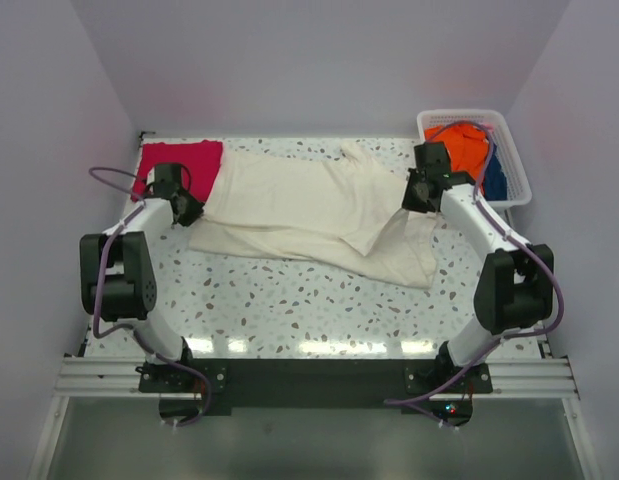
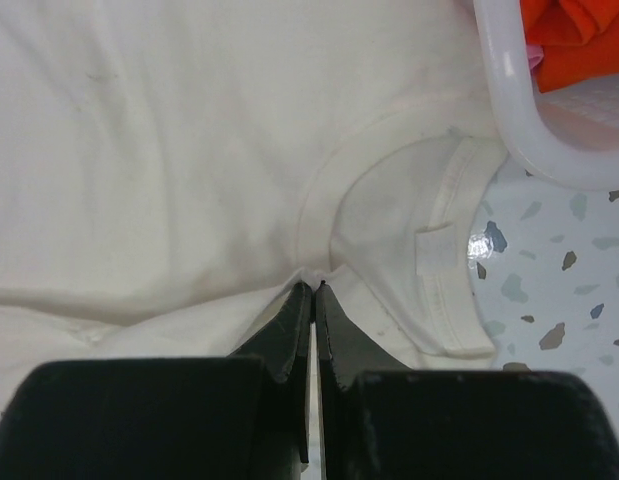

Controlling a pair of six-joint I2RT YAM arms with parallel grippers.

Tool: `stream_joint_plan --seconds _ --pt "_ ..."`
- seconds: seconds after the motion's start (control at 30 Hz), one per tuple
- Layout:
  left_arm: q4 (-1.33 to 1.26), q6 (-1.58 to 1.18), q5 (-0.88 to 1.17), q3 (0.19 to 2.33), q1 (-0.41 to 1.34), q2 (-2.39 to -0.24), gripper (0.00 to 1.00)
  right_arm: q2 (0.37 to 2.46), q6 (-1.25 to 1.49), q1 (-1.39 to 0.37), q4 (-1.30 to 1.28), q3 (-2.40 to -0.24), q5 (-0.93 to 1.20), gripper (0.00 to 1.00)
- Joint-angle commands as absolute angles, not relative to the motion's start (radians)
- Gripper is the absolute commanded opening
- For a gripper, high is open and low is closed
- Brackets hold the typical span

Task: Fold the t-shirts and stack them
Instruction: Fold the tshirt

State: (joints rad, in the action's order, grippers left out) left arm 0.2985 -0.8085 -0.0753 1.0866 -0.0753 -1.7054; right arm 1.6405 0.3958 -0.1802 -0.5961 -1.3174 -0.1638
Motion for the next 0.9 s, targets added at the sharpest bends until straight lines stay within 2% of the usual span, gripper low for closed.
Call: stream_joint_plan --seconds 0.0,0.27,0.43,0.57,0.6,0.67,0.8,0.87 --pt "0.239 -0.795 -0.057 1.134 -0.069 -1.726 0.09 1.6 0.396 -0.178 -0.557 -1.331 -0.153 0.0" --pt "0.241 -0.787 -0.055 1.146 -0.066 -1.744 0.11 1.67 0.408 -0.179 -0.568 -1.443 -0.14 0.0" --pt "0.239 -0.775 -0.058 1.155 -0.066 -1.741 0.16 1.715 0.405 -0.179 -0.589 -1.525 -0.143 0.0" --pt "0.236 -0.766 -0.051 1.158 -0.066 -1.747 0.23 1.755 0.402 -0.179 -0.6 -1.558 -0.15 0.0" --pt "0.233 -0.764 -0.043 1.158 -0.066 -1.747 0.28 1.762 0.402 -0.179 -0.601 -1.56 -0.152 0.0" --pt "0.229 -0.758 -0.034 1.158 -0.066 -1.746 0.32 1.772 0.4 -0.179 -0.603 -1.56 -0.166 0.0" --pt "0.233 -0.756 -0.032 1.146 -0.066 -1.72 0.46 1.792 0.4 -0.167 -0.6 -1.551 -0.179 0.0" --pt "0.244 -0.759 -0.04 1.134 -0.066 -1.684 0.49 1.796 0.402 -0.16 -0.598 -1.548 -0.176 0.0"
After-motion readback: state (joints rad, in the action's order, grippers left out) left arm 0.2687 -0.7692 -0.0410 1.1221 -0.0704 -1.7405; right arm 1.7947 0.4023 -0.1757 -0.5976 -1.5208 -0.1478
